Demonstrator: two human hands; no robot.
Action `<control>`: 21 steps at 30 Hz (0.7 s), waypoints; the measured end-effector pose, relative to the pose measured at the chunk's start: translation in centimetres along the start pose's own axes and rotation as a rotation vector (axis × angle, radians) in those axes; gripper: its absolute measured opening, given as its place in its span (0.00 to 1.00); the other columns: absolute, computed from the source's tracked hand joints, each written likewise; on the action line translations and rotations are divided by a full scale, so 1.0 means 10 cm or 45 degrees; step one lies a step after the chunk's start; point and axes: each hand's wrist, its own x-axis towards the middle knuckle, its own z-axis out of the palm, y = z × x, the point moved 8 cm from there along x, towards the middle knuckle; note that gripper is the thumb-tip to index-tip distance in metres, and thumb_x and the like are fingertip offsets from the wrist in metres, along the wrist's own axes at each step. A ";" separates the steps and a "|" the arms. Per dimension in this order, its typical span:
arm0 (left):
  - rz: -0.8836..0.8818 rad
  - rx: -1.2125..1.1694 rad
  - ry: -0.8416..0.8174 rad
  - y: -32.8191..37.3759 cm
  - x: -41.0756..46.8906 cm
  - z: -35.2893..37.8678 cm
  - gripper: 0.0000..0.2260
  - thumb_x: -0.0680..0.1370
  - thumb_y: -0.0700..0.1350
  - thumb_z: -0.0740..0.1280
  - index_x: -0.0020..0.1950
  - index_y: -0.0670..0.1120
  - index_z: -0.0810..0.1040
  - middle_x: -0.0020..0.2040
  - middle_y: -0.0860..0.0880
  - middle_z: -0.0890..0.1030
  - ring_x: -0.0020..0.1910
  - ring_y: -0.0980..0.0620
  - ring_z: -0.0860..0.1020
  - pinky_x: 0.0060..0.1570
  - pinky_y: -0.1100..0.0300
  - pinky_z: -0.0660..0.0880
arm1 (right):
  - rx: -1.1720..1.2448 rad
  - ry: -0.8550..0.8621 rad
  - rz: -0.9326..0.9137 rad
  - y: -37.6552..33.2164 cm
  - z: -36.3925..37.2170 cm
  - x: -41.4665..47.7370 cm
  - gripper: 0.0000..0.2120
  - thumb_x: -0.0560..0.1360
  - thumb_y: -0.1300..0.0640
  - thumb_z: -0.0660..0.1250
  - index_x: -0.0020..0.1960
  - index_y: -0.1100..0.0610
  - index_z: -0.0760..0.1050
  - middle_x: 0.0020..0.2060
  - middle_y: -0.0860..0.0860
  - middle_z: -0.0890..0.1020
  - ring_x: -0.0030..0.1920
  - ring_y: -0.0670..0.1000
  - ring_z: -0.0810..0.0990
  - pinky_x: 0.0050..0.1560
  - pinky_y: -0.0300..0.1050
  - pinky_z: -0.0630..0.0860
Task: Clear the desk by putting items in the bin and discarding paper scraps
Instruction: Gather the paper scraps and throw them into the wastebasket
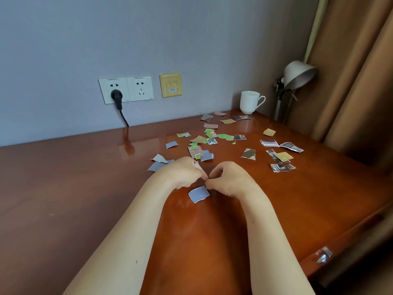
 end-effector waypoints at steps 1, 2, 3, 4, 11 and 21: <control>0.020 0.086 -0.004 0.01 -0.01 0.00 0.11 0.79 0.45 0.64 0.59 0.46 0.80 0.36 0.41 0.71 0.28 0.49 0.70 0.21 0.61 0.69 | -0.018 0.002 0.007 0.01 0.00 0.00 0.10 0.70 0.52 0.72 0.50 0.50 0.77 0.41 0.48 0.79 0.42 0.48 0.78 0.50 0.49 0.82; 0.043 0.153 -0.003 0.01 -0.02 0.00 0.11 0.79 0.46 0.64 0.59 0.46 0.80 0.38 0.39 0.73 0.31 0.47 0.73 0.24 0.60 0.74 | -0.038 0.001 0.014 0.01 0.01 0.00 0.11 0.70 0.52 0.72 0.50 0.50 0.76 0.41 0.48 0.79 0.42 0.48 0.78 0.50 0.49 0.81; 0.070 0.189 -0.001 0.01 -0.01 -0.01 0.11 0.78 0.46 0.66 0.58 0.46 0.80 0.41 0.41 0.76 0.34 0.47 0.75 0.28 0.60 0.76 | -0.054 -0.001 0.020 0.02 0.01 0.01 0.11 0.70 0.53 0.72 0.50 0.51 0.76 0.41 0.48 0.80 0.42 0.48 0.78 0.50 0.49 0.81; 0.094 0.204 -0.003 0.01 0.02 -0.01 0.12 0.77 0.47 0.67 0.58 0.46 0.81 0.47 0.42 0.80 0.38 0.49 0.77 0.34 0.59 0.77 | -0.061 -0.006 0.023 0.03 0.01 0.01 0.10 0.70 0.53 0.72 0.49 0.51 0.76 0.41 0.49 0.80 0.42 0.48 0.79 0.50 0.49 0.81; 0.055 0.356 -0.056 -0.05 0.01 0.00 0.18 0.72 0.53 0.73 0.58 0.46 0.82 0.56 0.47 0.80 0.53 0.50 0.78 0.51 0.57 0.77 | -0.064 -0.057 0.012 0.04 0.03 0.03 0.07 0.70 0.51 0.73 0.47 0.52 0.80 0.41 0.49 0.82 0.44 0.49 0.80 0.51 0.51 0.81; -0.009 0.512 -0.165 -0.09 -0.06 0.10 0.22 0.72 0.56 0.74 0.59 0.44 0.75 0.41 0.49 0.75 0.38 0.52 0.75 0.34 0.62 0.68 | -0.189 -0.052 -0.168 -0.12 0.05 -0.07 0.09 0.74 0.55 0.70 0.52 0.50 0.73 0.42 0.49 0.75 0.45 0.50 0.76 0.48 0.45 0.79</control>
